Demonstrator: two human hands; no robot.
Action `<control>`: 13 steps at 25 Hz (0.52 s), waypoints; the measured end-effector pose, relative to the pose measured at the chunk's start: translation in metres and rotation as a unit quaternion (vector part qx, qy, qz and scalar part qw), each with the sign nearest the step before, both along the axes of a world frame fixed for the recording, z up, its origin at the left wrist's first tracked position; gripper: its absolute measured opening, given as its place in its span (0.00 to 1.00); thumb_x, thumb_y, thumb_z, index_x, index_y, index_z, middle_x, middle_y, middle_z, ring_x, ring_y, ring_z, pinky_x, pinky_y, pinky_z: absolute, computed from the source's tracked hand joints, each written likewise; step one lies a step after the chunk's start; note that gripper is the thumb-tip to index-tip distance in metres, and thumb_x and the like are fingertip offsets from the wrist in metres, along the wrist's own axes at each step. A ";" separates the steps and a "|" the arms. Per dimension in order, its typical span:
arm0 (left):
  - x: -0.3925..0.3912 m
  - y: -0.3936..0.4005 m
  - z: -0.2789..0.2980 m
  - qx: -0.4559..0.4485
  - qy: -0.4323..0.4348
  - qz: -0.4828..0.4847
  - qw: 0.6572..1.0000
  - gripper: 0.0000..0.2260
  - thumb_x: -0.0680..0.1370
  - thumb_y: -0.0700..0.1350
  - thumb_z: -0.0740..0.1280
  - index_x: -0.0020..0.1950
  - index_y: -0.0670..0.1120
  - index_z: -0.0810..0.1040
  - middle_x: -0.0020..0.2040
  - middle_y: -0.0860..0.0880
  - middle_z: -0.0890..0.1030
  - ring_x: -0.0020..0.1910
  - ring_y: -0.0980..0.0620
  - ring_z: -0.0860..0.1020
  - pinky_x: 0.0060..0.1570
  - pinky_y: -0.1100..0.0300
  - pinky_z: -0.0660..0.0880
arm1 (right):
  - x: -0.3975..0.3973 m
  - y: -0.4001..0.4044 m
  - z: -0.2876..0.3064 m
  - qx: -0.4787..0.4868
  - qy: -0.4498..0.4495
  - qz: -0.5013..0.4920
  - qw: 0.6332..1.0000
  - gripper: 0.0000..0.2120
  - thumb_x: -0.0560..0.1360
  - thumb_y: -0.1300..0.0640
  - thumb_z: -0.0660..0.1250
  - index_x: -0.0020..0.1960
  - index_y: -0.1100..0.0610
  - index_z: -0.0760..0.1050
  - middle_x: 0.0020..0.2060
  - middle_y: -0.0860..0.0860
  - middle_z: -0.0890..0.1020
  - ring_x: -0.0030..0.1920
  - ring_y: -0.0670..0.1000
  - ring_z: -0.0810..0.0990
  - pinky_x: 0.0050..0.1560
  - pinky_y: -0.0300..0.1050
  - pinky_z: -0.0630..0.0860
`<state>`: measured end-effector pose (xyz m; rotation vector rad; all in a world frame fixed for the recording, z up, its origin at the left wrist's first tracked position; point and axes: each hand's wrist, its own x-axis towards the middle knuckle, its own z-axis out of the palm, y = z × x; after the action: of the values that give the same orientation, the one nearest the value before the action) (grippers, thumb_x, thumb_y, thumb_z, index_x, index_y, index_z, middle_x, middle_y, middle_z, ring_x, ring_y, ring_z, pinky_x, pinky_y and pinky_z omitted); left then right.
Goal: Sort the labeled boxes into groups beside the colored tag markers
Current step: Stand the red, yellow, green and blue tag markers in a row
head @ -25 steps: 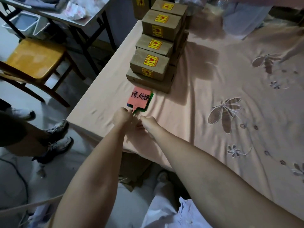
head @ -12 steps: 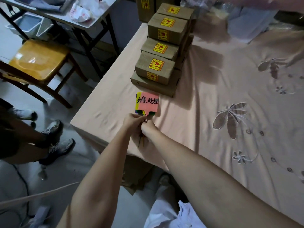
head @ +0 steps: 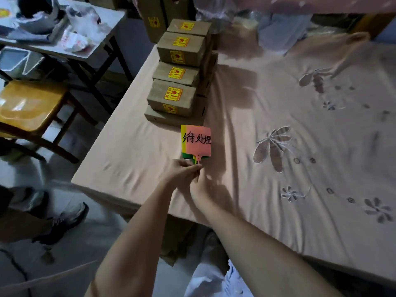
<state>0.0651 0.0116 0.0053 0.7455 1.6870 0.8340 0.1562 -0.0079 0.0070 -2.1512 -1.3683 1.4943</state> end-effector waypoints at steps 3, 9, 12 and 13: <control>0.041 0.019 0.004 0.039 0.012 -0.039 0.998 0.10 0.70 0.40 0.74 0.30 0.41 0.78 0.21 0.55 0.77 0.22 0.63 0.74 0.28 0.71 0.70 | 0.031 0.011 0.004 0.066 0.063 -0.045 0.995 0.22 0.80 0.57 0.51 0.74 0.58 0.57 0.67 0.57 0.69 0.67 0.55 0.67 0.67 0.42 0.59; 0.124 0.055 0.007 0.090 0.017 -0.107 0.990 0.11 0.73 0.36 0.70 0.30 0.39 0.78 0.19 0.57 0.75 0.21 0.65 0.71 0.28 0.71 0.67 | 0.114 0.037 0.014 0.151 0.099 -0.153 0.971 0.10 0.79 0.59 0.55 0.50 0.58 0.74 0.41 0.57 0.76 0.46 0.53 0.74 0.46 0.41 0.68; 0.169 0.068 0.016 0.107 0.045 -0.141 0.983 0.07 0.73 0.37 0.70 0.37 0.36 0.82 0.21 0.56 0.76 0.22 0.66 0.72 0.28 0.72 0.68 | 0.160 0.046 0.023 0.142 0.145 -0.198 0.959 0.09 0.79 0.63 0.54 0.43 0.59 0.70 0.33 0.49 0.72 0.38 0.48 0.71 0.35 0.33 0.67; 0.185 0.071 0.020 0.116 0.052 -0.153 0.980 0.06 0.73 0.37 0.70 0.37 0.37 0.83 0.23 0.55 0.76 0.23 0.66 0.72 0.28 0.71 0.68 | 0.175 0.049 0.023 0.145 0.141 -0.201 0.959 0.10 0.78 0.64 0.54 0.40 0.58 0.69 0.32 0.48 0.72 0.36 0.47 0.70 0.33 0.34 0.65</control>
<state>0.2497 0.0821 0.0253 1.1954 1.5282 0.7907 0.3308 0.0414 0.0298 -1.8116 -0.9180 1.2862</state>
